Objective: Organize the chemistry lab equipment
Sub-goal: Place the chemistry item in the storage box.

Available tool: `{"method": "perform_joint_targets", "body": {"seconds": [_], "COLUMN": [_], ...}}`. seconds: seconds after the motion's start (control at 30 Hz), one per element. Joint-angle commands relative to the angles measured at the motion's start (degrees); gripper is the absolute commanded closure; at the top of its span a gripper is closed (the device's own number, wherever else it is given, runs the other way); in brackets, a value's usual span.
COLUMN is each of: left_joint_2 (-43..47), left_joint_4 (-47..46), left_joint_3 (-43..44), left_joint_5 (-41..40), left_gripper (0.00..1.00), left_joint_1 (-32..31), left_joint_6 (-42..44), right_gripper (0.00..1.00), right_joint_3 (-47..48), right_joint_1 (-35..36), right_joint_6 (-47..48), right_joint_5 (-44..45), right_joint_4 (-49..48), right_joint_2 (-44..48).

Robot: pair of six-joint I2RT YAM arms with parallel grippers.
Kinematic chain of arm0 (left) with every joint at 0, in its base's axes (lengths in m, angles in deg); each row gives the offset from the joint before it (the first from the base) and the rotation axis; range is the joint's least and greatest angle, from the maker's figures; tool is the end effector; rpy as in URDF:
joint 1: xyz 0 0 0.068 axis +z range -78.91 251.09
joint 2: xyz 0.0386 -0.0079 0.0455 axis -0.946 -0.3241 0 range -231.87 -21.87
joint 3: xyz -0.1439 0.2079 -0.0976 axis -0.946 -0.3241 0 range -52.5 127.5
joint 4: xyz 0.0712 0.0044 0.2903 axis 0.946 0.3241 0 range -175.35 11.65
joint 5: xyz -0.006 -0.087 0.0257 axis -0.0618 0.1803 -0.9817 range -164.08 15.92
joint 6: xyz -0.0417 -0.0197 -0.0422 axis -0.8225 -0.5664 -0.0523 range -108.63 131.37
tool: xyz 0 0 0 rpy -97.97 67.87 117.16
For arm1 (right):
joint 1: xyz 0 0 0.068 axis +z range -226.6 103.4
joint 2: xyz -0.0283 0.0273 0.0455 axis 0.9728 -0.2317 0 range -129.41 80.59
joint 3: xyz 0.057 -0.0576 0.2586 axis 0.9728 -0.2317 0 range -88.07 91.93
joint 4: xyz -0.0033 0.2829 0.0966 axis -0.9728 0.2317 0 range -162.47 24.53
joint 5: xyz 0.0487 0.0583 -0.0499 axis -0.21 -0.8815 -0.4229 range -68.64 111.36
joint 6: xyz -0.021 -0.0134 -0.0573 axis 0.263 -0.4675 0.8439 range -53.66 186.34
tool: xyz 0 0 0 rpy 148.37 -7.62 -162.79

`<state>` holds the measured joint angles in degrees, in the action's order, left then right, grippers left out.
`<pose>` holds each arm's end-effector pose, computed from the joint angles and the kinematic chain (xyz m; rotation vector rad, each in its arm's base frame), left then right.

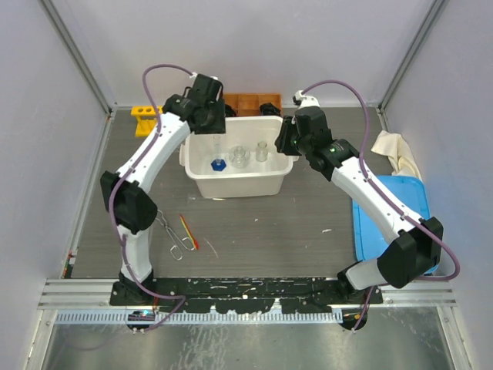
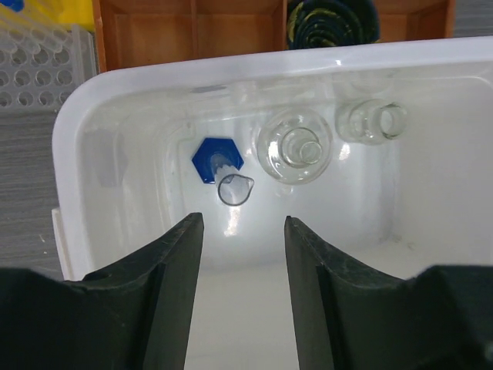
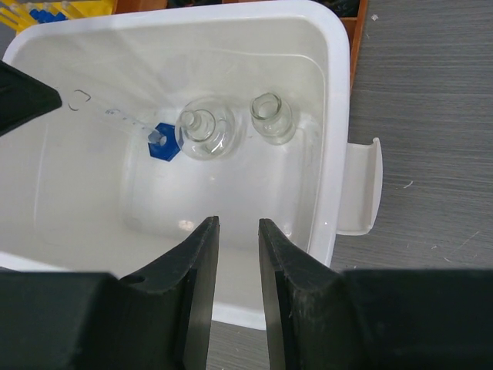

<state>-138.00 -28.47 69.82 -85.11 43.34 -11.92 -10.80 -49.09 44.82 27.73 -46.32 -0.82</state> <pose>0.4367 -0.2193 0.3458 0.0110 2.4400 -0.1627 0.3341 0.1680 0.3509 -0.0431 2.1205 0.3977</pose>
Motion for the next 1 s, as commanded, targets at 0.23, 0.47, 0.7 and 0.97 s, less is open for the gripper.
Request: {"method": "perform_joint_targets", "body": {"seconds": [0.23, 0.47, 0.7, 0.97], "left_joint_2": [23.17, 41.29, 51.88, 60.22], "left_joint_4": [-13.47, -13.56, -9.93, -3.93], "left_joint_3": [-13.3, -28.12, -38.37, -43.17], "left_joint_5": [-4.77, -15.15, -15.16, -21.24], "left_gripper": [0.51, 0.42, 0.39, 0.38], "left_joint_1": [0.06, 2.43, 10.11, 12.48], "left_joint_6": [-0.12, -7.6, -18.36, -24.41], "right_gripper": [0.66, 0.66, 0.64, 0.6], "right_joint_3": [3.25, 8.95, 17.38, 23.51], "right_joint_1": [1.46, 10.56, 19.73, 24.93], "right_joint_6": [7.32, 15.02, 20.79, 22.02], "right_joint_5": [-5.33, -2.99, -6.6, -9.44], "right_joint_4": [-3.48, -0.77, 4.17, 6.83], "right_joint_2": [1.73, 0.18, -5.82, -12.55]}}
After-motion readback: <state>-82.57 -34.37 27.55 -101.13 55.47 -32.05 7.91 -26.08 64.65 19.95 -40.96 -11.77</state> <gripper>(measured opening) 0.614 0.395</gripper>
